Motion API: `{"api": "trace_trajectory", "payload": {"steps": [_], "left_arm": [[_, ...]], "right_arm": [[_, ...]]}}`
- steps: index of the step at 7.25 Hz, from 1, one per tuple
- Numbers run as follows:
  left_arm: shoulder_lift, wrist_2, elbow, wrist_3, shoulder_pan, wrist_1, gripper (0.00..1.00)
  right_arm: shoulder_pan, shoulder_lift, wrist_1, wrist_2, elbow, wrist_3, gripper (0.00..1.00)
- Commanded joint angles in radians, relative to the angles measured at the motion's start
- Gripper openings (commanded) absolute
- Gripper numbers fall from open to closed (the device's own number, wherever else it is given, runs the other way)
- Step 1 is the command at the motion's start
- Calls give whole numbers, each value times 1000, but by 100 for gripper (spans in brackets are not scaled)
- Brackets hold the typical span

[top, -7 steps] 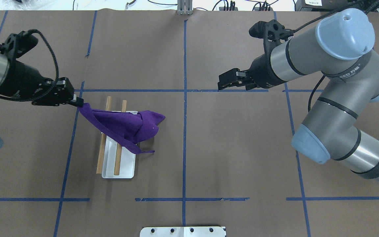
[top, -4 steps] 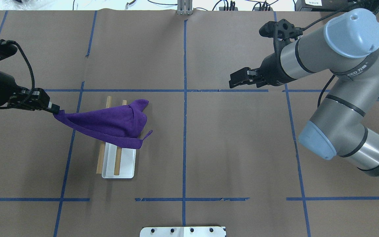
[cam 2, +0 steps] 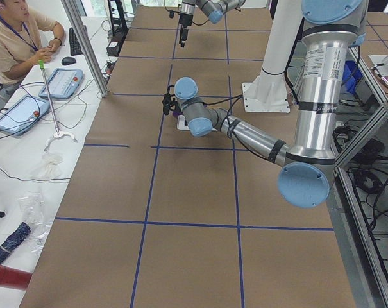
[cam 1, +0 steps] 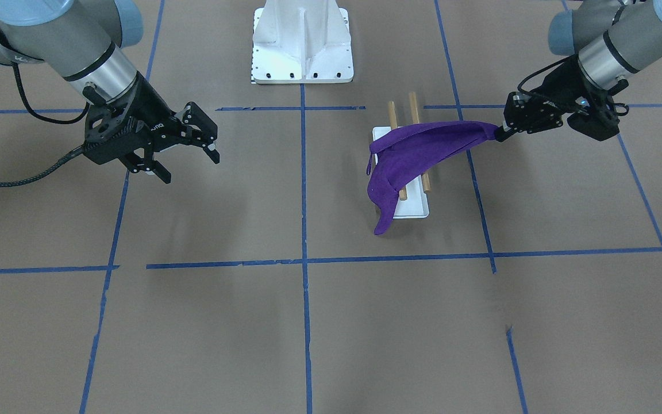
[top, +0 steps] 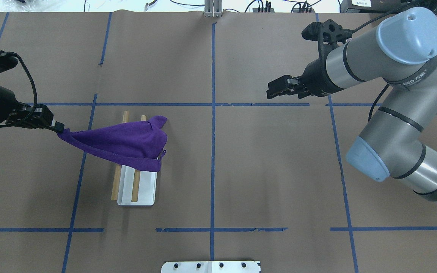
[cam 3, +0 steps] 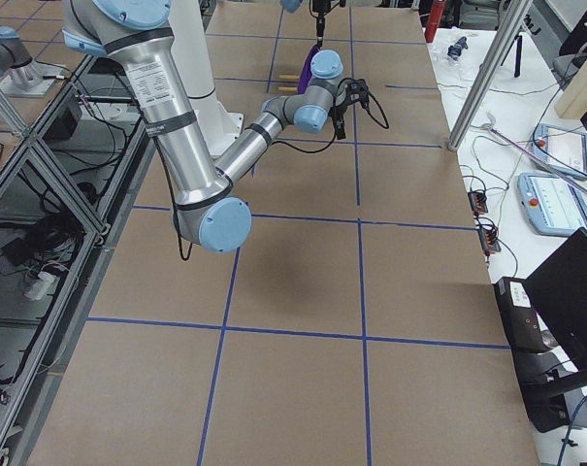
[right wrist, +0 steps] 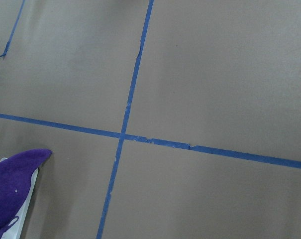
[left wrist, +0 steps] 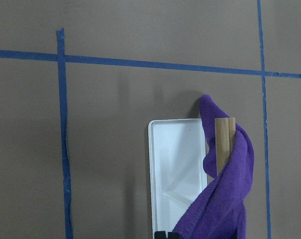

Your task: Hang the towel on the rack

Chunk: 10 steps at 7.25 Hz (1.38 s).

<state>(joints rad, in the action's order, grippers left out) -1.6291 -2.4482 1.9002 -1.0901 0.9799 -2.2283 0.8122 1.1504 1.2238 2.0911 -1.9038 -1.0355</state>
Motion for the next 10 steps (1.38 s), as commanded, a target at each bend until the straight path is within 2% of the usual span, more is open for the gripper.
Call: {"api": "trace_trajectory", "payload": {"steps": [1,2,3,4,7,8,9,10], "left_arm": [[59,0,-23,53,2,-45,0],[61,6,-42,53,-3,-66,0],[60,14,-77,55,-4,-77,22],[57,14,-81,46,-4,-92,99],[67,15,-84,58,3,-97,100],[66,50,-116,120,60,-97,100],[67,72,-171,309,122,-88,100],[67,72,-244,475,222,-87,100]], "right_arm": [[2,0,2,1,5,0,100],[1,-1,0,0,11,0,100],[2,0,0,0,11,0,100],[2,0,0,0,11,0,100],[31,38,8,12,6,-11,100],[83,87,82,39,12,0,100],[146,107,173,59,26,50,100],[212,145,271,60,28,239,100]]}}
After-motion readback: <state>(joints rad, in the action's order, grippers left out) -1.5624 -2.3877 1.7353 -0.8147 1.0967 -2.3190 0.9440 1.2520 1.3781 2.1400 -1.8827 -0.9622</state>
